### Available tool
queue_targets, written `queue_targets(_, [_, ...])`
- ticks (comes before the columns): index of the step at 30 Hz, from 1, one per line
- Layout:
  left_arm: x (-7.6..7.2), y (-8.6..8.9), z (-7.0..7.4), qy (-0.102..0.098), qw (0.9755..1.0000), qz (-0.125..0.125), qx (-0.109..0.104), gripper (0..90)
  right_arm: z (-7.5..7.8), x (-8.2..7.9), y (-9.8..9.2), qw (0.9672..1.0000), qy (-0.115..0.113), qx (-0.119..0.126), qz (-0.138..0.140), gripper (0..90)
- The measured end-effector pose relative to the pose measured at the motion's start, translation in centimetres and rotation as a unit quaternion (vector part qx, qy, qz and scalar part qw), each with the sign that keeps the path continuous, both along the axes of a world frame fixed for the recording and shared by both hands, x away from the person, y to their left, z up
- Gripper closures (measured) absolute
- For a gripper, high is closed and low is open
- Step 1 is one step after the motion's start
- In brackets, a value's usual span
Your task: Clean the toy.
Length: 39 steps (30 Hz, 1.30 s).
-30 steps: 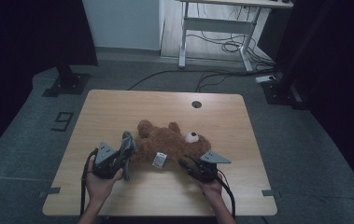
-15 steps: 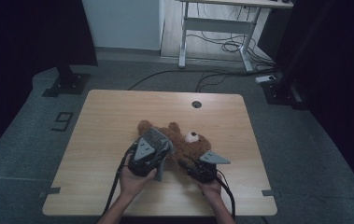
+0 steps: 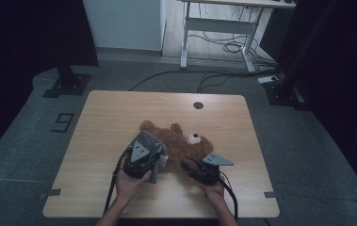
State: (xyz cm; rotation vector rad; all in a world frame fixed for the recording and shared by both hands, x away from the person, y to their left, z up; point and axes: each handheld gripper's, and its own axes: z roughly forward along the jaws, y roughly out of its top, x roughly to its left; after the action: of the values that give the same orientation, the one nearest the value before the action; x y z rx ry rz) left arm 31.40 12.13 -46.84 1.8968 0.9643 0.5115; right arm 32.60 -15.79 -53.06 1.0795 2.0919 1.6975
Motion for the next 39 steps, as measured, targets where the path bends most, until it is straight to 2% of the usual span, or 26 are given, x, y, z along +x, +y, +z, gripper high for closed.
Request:
queue_targets(3, [0.2, 2.4, -0.3, 0.003, 0.9994, 0.035, 0.003, 78.8, 0.0, 0.1, -0.2, 1.0000, 0.001, 0.002, -0.002, 70.6])
queue_targets(4, [0.4, 3.3, -0.6, 0.010, 0.9990, 0.044, 0.002, 78.8, 0.0, 0.1, -0.2, 1.0000, 0.001, 0.002, -0.001, 70.7])
queue_targets(6, [0.7, 4.9, -1.2, 0.027, 0.9978, 0.060, -0.011, 78.8, 0.0, 0.0, -0.2, 1.0000, 0.001, 0.002, 0.000, 70.6])
queue_targets(8, [0.6, 5.9, -1.3, 0.027, 0.9968, 0.072, -0.021, 78.8, 0.0, 0.0, -0.2, 1.0000, 0.001, 0.002, 0.000, 70.6])
queue_targets(10, [0.3, 6.2, -0.8, 0.020, 0.9966, 0.075, -0.029, 78.8, 0.0, 0.1, -0.2, 1.0000, 0.001, 0.003, 0.001, 70.7])
queue_targets(12, [-0.2, 5.6, 0.0, 0.005, 0.9972, 0.066, -0.036, 78.8, 0.0, 0.2, -0.2, 1.0000, 0.002, 0.005, 0.001, 70.6])
queue_targets(15, [-0.9, 3.6, 1.6, -0.017, 0.9976, 0.029, -0.061, 78.7, -0.1, 0.2, -0.2, 1.0000, 0.004, 0.006, 0.000, 70.6])
queue_targets(16, [-1.1, 2.6, 2.1, -0.026, 0.9978, 0.017, -0.059, 78.8, -0.1, 0.2, -0.2, 1.0000, 0.003, 0.006, 0.000, 70.5])
queue_targets(19, [-1.4, -0.7, 3.1, -0.039, 0.9978, -0.022, -0.049, 78.7, -0.1, 0.2, -0.2, 1.0000, 0.004, 0.006, 0.000, 70.5])
queue_targets(22, [-1.2, -3.8, 2.9, -0.032, 0.9971, -0.056, -0.040, 78.7, -0.1, 0.2, -0.2, 1.0000, 0.005, 0.008, 0.001, 70.5])
queue_targets(24, [-0.9, -5.6, 2.2, -0.017, 0.9962, -0.076, -0.038, 78.7, -0.1, 0.2, -0.2, 0.9999, 0.007, 0.009, 0.002, 70.5])
queue_targets(27, [0.0, -7.4, 0.6, 0.005, 0.9968, -0.079, -0.013, 78.7, -0.1, 0.2, -0.2, 0.9999, 0.008, 0.008, 0.003, 70.4])
queue_targets(28, [0.0, -7.4, 0.6, 0.005, 0.9968, -0.079, -0.013, 78.6, -0.1, 0.2, -0.2, 0.9999, 0.008, 0.008, 0.003, 70.4])
queue_targets(30, [0.5, -7.6, -0.8, 0.020, 0.9974, -0.069, 0.002, 78.6, -0.1, 0.2, -0.2, 0.9999, 0.007, 0.007, 0.004, 70.5])
queue_targets(33, [0.9, -6.3, -2.1, 0.032, 0.9979, -0.056, 0.003, 78.4, -0.1, 0.2, -0.2, 0.9999, 0.008, 0.007, 0.005, 70.4])
queue_targets(34, [0.9, -6.3, -2.1, 0.032, 0.9979, -0.056, 0.003, 78.4, -0.1, 0.2, -0.2, 0.9999, 0.008, 0.007, 0.005, 70.4])
queue_targets(36, [0.8, -4.5, -2.3, 0.021, 0.9987, -0.046, -0.006, 78.5, -0.1, 0.2, -0.2, 0.9999, 0.007, 0.006, 0.006, 70.5])
queue_targets(39, [0.6, -3.0, -1.8, 0.014, 0.9991, -0.037, -0.015, 78.6, -0.1, 0.2, -0.2, 0.9999, 0.007, 0.006, 0.005, 70.5])
